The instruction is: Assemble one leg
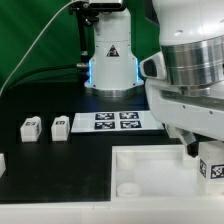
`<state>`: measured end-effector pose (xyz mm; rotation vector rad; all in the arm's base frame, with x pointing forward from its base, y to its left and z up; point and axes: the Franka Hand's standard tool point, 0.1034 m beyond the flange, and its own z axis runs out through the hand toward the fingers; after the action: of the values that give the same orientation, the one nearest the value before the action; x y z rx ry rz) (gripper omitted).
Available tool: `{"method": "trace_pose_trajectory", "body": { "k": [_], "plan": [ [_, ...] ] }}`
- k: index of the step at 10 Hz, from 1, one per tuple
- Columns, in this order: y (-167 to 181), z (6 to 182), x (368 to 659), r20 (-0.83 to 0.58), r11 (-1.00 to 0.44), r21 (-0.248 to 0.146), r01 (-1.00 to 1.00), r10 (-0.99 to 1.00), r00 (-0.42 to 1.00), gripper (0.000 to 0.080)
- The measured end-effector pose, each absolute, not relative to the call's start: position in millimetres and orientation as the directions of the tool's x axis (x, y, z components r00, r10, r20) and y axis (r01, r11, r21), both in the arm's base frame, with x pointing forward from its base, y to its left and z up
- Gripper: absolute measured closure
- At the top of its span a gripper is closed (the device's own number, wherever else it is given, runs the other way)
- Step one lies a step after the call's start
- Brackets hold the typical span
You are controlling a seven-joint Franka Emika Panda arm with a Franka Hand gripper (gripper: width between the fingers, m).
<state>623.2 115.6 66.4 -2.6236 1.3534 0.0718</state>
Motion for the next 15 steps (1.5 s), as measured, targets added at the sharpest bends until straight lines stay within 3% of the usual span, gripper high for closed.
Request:
{"method": "trace_pose_trajectory", "body": {
  "k": [1, 3, 5, 6, 8, 9, 12, 15],
  "plan": [
    [116, 66.1, 623, -0.094, -0.693, -0.15, -0.705, -0.7, 0.708, 0.0152],
    [122, 66.1, 621, -0.011, -0.934, -0.112, -0.339, -0.34, 0.94, 0.0151],
    [126, 73.7, 630, 0.011, -0.994, -0.097, -0.055, -0.056, 0.998, 0.0151],
    [125, 72.8, 629, 0.013, -0.994, -0.098, -0.039, -0.041, 0.999, 0.0151],
    [123, 72.7, 629, 0.01, -0.993, -0.097, -0.074, -0.075, 0.997, 0.0419],
    [118, 72.1, 630, 0.004, -0.985, -0.093, -0.144, -0.145, 0.989, 0.0495],
    [115, 71.5, 630, -0.025, -0.893, -0.088, -0.442, -0.442, 0.897, 0.0497],
    [110, 70.6, 629, -0.106, -0.573, -0.089, -0.815, -0.808, 0.58, 0.0498]
  ]
}}
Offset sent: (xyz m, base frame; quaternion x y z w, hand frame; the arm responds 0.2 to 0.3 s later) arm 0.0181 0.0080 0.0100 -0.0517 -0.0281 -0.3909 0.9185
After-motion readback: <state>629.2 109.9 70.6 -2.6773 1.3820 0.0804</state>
